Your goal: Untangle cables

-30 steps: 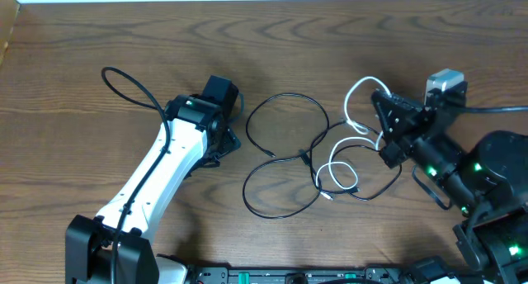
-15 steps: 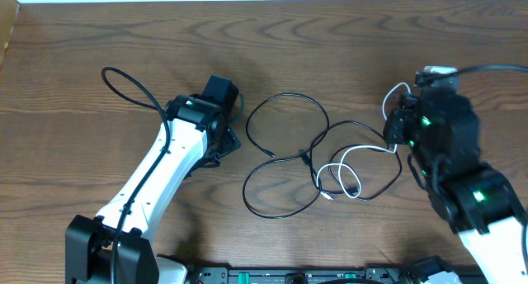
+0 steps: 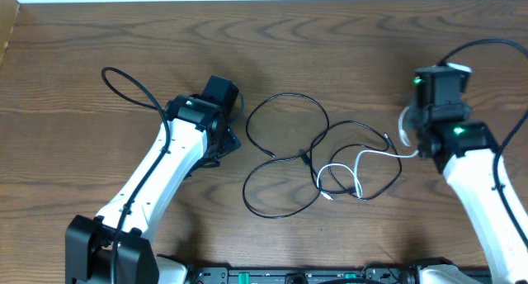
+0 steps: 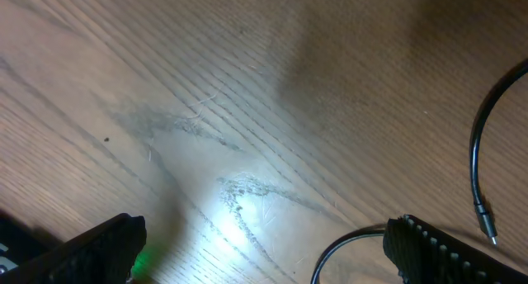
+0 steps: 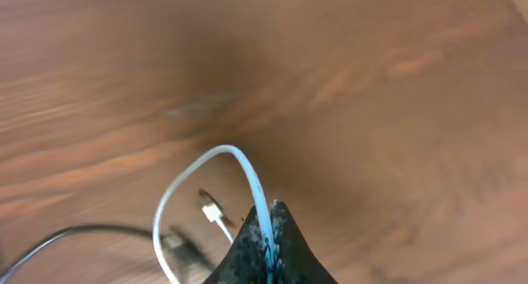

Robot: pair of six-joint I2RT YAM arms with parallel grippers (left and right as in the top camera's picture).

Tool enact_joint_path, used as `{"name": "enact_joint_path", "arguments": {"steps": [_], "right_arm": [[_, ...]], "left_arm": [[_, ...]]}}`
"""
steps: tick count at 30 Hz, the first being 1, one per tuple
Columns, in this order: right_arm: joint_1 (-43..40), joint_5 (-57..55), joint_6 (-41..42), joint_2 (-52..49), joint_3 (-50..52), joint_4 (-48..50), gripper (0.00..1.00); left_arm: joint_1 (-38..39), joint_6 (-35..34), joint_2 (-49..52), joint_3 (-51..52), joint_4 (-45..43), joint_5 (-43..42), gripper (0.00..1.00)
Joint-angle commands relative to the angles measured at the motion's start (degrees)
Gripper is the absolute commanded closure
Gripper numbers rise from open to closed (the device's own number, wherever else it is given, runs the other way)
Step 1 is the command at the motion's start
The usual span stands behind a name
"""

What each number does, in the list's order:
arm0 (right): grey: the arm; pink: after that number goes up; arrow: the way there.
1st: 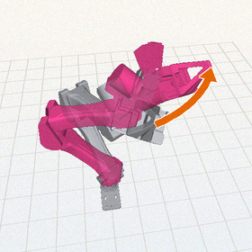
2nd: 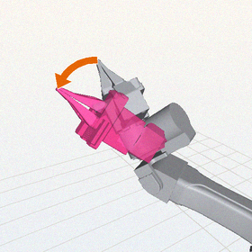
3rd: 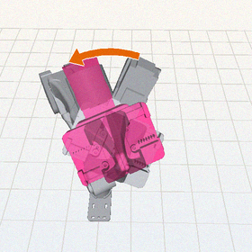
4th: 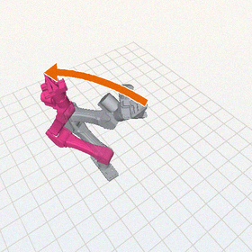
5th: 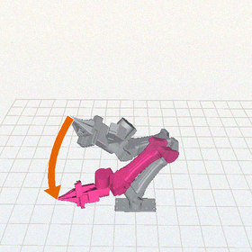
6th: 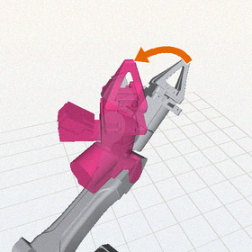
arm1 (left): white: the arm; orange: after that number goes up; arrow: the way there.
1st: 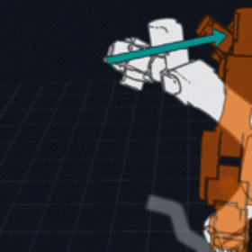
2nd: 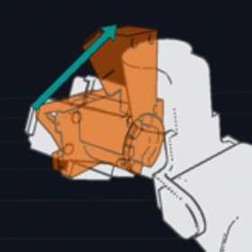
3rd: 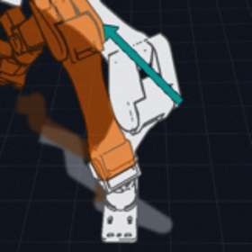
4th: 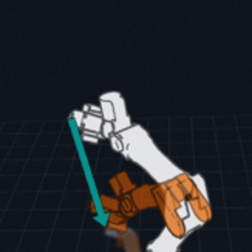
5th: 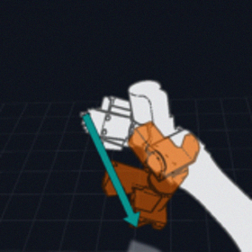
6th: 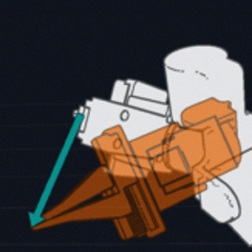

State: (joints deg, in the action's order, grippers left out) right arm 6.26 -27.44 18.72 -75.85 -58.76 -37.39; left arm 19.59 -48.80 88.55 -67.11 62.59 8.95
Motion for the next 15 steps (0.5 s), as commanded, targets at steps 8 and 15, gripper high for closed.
{"name": "enact_joint_path", "arguments": {"steps": [8, 15], "right_arm": [[-9.22, 11.37, 1.81, -3.08, -0.42, -2.71, 0.77], [-12.15, 18.34, 0.33, -3.17, -0.42, -2.29, 0.31]], "left_arm": [[-0.13, 0.31, -0.15, -0.61, 0.15, 0.76, 0.02], [-0.13, 0.31, -0.15, -0.61, 0.15, 0.76, 0.02]]}}
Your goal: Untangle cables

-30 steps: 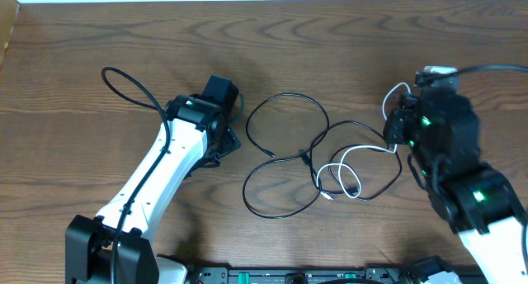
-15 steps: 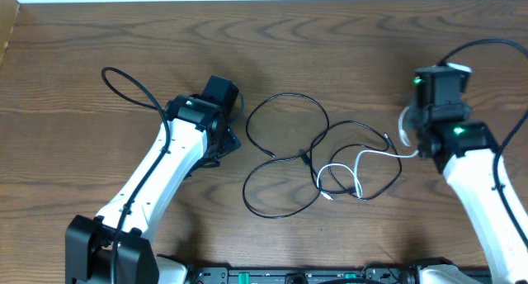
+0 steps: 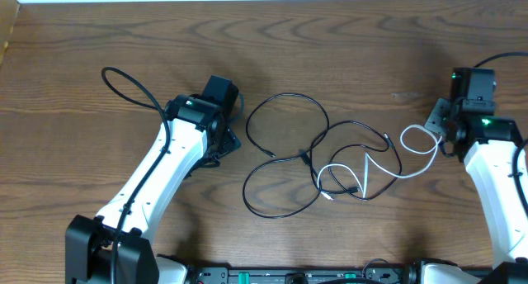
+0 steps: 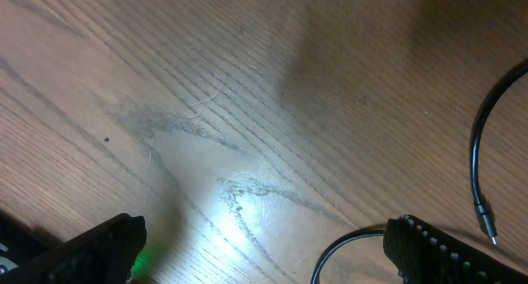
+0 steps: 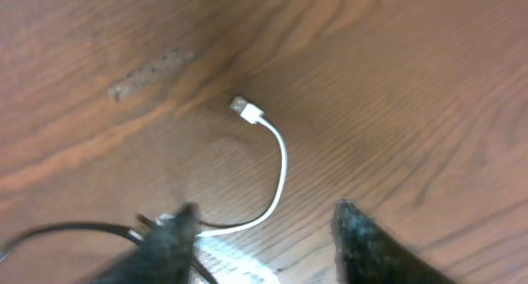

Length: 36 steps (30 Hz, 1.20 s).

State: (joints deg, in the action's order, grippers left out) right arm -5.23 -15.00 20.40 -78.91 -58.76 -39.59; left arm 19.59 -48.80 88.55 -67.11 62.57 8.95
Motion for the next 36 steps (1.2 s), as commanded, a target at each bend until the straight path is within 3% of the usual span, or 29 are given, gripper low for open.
{"name": "enact_joint_path", "arguments": {"steps": [1, 3, 5, 9, 24, 36], "right_arm": [[-0.68, 9.90, -2.93, -0.11, -0.42, -0.52, 0.23], [-0.66, 17.59, -5.20, -0.11, -0.42, -2.14, 0.13], [-0.68, 24.98, -6.19, -0.11, -0.42, -5.09, 0.08], [-0.66, 33.16, -6.25, -0.11, -0.42, -12.55, 0.08], [1.84, 34.29, -13.94, -0.11, -0.42, -28.11, 0.05], [14.75, 34.86, -11.37, -0.11, 3.54, -26.56, 0.11]], "left_arm": [[-0.13, 0.31, -0.15, -0.61, 0.17, 0.76, 0.02], [-0.13, 0.31, -0.15, -0.61, 0.17, 0.76, 0.02], [-0.13, 0.31, -0.15, -0.61, 0.17, 0.76, 0.02], [-0.13, 0.31, -0.15, -0.61, 0.17, 0.76, 0.02], [-0.13, 0.31, -0.15, -0.61, 0.17, 0.76, 0.02], [-0.13, 0.31, -0.15, -0.61, 0.17, 0.76, 0.02]]}}
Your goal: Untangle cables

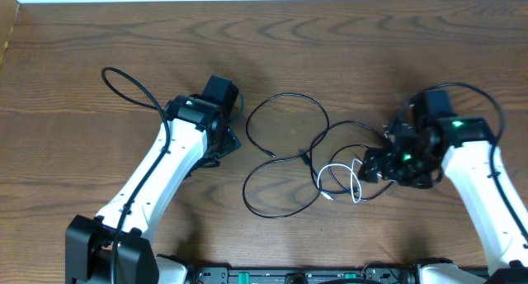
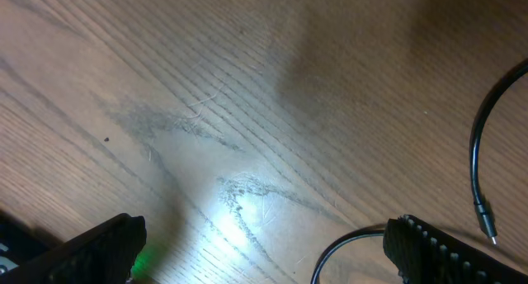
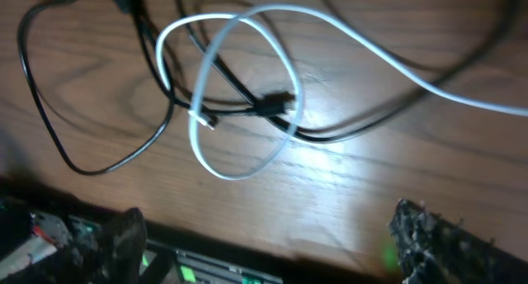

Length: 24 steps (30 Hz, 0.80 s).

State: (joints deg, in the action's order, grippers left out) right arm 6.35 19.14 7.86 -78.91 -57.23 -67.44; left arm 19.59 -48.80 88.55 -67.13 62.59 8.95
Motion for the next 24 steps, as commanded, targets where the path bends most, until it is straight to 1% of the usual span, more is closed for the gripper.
{"name": "enact_joint_path", "arguments": {"steps": [1, 6, 9, 10, 11, 12, 14, 15, 16, 20, 24], "right_arm": [[4.37, 0.72, 1.99, -0.11, 2.82, 2.45, 0.13], [9.62, -1.84, 6.78, -0.11, 8.20, 11.47, 0.29], [12.13, -2.91, 9.18, -0.11, 11.72, 18.40, 0.35], [12.98, -2.93, 9.31, -0.11, 12.94, 20.90, 0.40], [13.60, -2.97, 9.29, -0.11, 13.88, 22.82, 0.46], [13.99, -3.04, 9.29, -0.11, 14.60, 24.41, 0.61], [14.29, -3.85, 9.27, -0.11, 15.23, 26.36, 0.87], [14.27, -4.22, 9.27, -0.11, 15.23, 26.86, 0.96], [14.23, -4.22, 9.22, -0.11, 15.23, 27.32, 0.99], [13.38, -2.93, 7.74, 0.31, 13.22, 27.17, 0.99], [11.45, 6.49, 3.69, 3.08, 5.49, 23.96, 0.99]], "left_arm": [[-0.13, 0.31, -0.15, -0.59, 0.15, 0.76, 0.02], [-0.13, 0.31, -0.15, -0.59, 0.15, 0.74, 0.02], [-0.13, 0.31, -0.15, -0.59, 0.15, 0.76, 0.02], [-0.13, 0.31, -0.15, -0.59, 0.15, 0.76, 0.02], [-0.13, 0.31, -0.15, -0.59, 0.15, 0.76, 0.02], [-0.13, 0.31, -0.15, -0.59, 0.15, 0.76, 0.02], [-0.13, 0.31, -0.15, -0.59, 0.15, 0.76, 0.02], [-0.13, 0.31, -0.15, -0.59, 0.15, 0.76, 0.02], [-0.13, 0.31, -0.15, -0.59, 0.15, 0.76, 0.02], [-0.13, 0.31, -0.15, -0.59, 0.15, 0.76, 0.02], [-0.13, 0.31, -0.15, -0.59, 0.15, 0.76, 0.02]]}}
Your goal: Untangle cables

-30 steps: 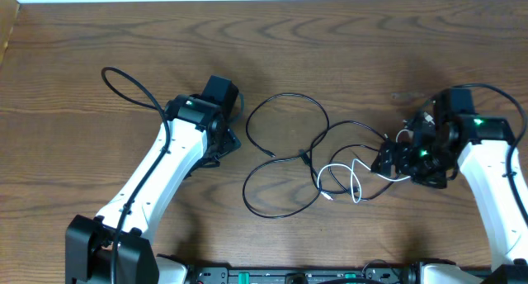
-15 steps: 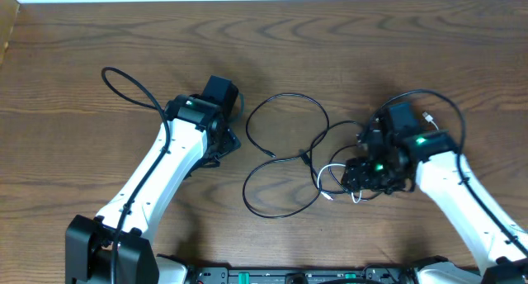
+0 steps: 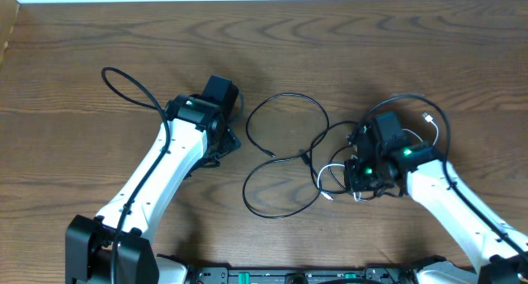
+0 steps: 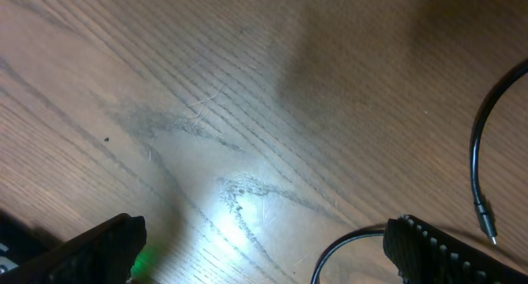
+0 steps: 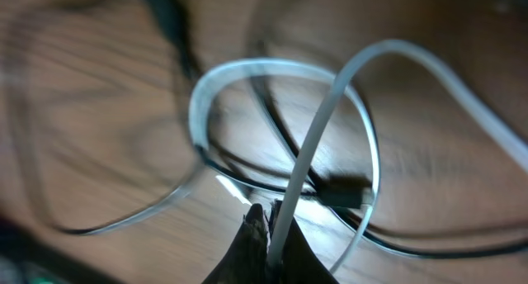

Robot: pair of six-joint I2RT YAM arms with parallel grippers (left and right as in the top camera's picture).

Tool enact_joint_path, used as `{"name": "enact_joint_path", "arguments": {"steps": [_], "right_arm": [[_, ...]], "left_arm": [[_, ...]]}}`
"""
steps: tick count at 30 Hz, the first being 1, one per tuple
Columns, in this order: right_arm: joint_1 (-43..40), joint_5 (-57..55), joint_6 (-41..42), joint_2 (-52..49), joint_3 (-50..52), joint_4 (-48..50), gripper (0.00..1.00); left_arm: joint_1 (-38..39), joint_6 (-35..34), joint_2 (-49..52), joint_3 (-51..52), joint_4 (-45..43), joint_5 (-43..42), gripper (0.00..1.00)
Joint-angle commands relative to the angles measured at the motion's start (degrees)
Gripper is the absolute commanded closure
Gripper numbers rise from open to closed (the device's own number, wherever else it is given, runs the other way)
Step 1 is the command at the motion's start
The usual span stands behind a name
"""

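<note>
A black cable (image 3: 286, 95) lies in loops at the middle of the table, tangled with a white cable (image 3: 330, 168) on its right side. My right gripper (image 3: 360, 175) is down in the tangle. In the right wrist view it (image 5: 271, 234) is shut on a strand of the white cable (image 5: 318, 144), above the white loop and a black connector. The white plug (image 3: 427, 116) lies further right. My left gripper (image 3: 224, 142) stands open left of the loops, low over bare wood (image 4: 264, 259). A black cable end (image 4: 487, 224) lies beside its right finger.
The wooden table (image 3: 82, 193) reaches a pale wall strip at the back. Each arm trails its own black lead, one looping at the far left (image 3: 124, 82). A rail with electronics runs along the front edge (image 3: 289, 276).
My right gripper was open above the tangle's right side. It is now lower and further left, shut on a strand of the white cable. The left arm has not moved.
My right gripper first held the white cable, drawn out to the right. Then it was open at the far right with the white end lying free on the wood. Later it was open over the tangle, and now it is shut on the white cable there. The left arm stayed put.
</note>
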State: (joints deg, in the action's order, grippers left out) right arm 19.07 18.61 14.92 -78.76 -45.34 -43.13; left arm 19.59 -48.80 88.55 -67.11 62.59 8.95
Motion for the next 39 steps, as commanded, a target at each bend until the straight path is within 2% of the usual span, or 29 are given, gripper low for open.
{"name": "enact_joint_path", "arguments": {"steps": [1, 4, 11, 14, 21, 24, 27, 33, 36, 39], "right_arm": [[-1.66, 8.74, -3.98, 3.93, -8.66, -1.03, 0.99], [-2.62, 11.82, -5.84, 7.89, -15.82, -2.43, 0.99], [-3.65, 9.40, -6.91, 19.08, -28.17, -2.16, 0.99], [-4.02, 1.53, -7.34, 24.13, -30.53, -1.05, 0.99], [-4.09, -32.33, -8.37, 33.00, -30.62, 0.17, 0.99], [-4.09, -45.62, -8.35, 33.07, -30.62, -0.13, 0.99], [-4.09, -52.92, -8.35, 31.61, -30.62, 1.07, 0.99], [-5.97, -66.73, -13.16, 26.23, -30.62, 14.12, 0.99], [-8.96, -70.16, -13.94, 23.15, -30.62, 17.97, 0.99], [-11.98, -70.10, -13.88, 19.69, -30.62, 15.80, 0.99]], "left_arm": [[-0.13, 0.31, -0.15, -0.61, 0.15, 0.76, 0.02], [-0.13, 0.31, -0.15, -0.61, 0.15, 0.76, 0.02], [-0.13, 0.31, -0.15, -0.61, 0.15, 0.76, 0.02], [-0.13, 0.31, -0.15, -0.61, 0.15, 0.76, 0.02], [-0.13, 0.31, -0.15, -0.61, 0.15, 0.76, 0.02], [-0.13, 0.31, -0.15, -0.61, 0.15, 0.76, 0.02], [-0.13, 0.31, -0.15, -0.61, 0.15, 0.76, 0.02], [-0.13, 0.31, -0.15, -0.61, 0.15, 0.76, 0.02], [-0.13, 0.31, -0.15, -0.61, 0.15, 0.76, 0.02], [-0.13, 0.31, -0.15, -0.61, 0.15, 0.76, 0.02]]}}
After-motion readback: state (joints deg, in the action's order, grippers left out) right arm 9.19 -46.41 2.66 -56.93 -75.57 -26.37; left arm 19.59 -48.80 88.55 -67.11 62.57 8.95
